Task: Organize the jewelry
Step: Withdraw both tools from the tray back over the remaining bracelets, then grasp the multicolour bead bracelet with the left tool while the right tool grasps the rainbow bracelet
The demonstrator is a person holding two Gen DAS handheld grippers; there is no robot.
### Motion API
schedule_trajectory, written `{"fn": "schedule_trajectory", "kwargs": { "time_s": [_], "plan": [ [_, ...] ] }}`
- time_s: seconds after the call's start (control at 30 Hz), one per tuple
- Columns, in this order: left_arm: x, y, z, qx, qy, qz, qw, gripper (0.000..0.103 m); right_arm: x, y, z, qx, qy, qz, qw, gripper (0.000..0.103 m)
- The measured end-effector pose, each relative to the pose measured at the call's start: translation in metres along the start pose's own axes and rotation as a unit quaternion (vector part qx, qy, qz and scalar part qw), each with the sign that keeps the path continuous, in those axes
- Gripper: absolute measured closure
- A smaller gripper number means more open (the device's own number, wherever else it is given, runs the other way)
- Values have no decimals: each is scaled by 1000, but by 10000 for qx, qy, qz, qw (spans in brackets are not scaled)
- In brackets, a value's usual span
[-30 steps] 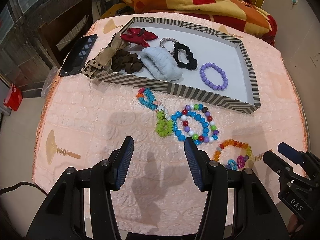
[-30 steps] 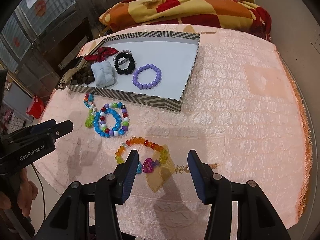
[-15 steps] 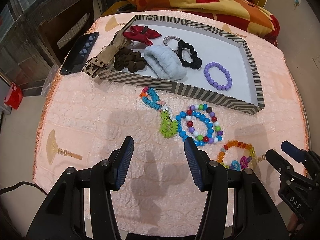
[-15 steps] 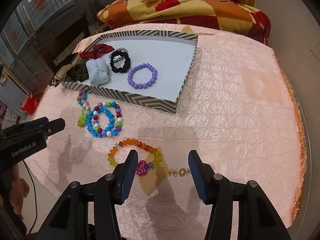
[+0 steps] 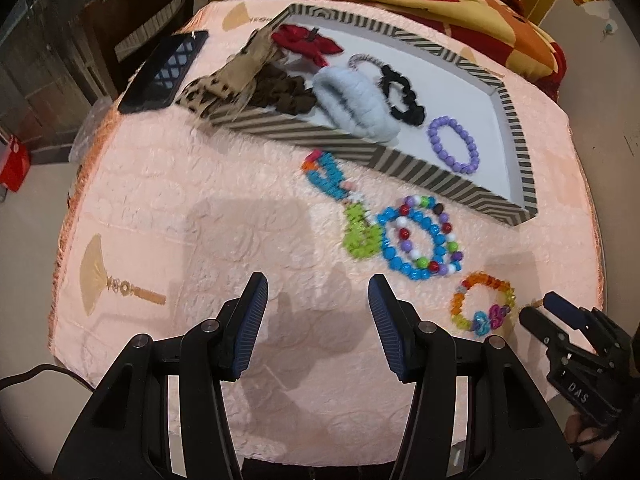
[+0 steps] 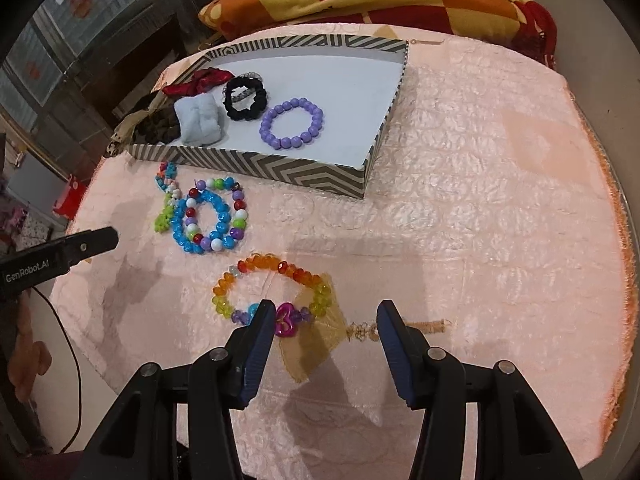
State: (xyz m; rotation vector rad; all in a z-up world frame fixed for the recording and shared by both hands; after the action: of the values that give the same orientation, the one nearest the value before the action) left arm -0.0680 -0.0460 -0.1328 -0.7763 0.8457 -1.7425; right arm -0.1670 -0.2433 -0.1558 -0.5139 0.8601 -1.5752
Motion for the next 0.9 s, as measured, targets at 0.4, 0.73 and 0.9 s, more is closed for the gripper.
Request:
{"fn": "schedule_trajectory", "kwargs": {
  "time_s": [0.4, 0.73, 0.9],
  "plan": [
    [-45, 17, 2, -294, -444, 86, 9985, 51, -9, 42, 0, -153, -389, 27, 9991, 56],
    [-22, 30, 13, -379, -340, -173, 9986, 51, 4, 45, 7, -90, -540, -352, 9979, 83],
    [7, 33, 15, -404, 35, -371, 9985, 51, 13, 40, 3, -112, -327, -284, 9990, 83]
  ]
}}
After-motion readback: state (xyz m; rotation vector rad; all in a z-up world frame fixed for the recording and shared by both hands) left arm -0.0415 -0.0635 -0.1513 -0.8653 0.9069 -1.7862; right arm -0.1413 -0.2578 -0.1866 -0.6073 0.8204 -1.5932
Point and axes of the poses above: each gripper's, at about its wrist camera, not at the fingertips, and y roughly the way its jaws point, x to its right, z to its top, the point moved 10 cm from there along y, roughly the way its jaws point, and after that the axes turned 15 degrees about x, right-handed, at the moved point
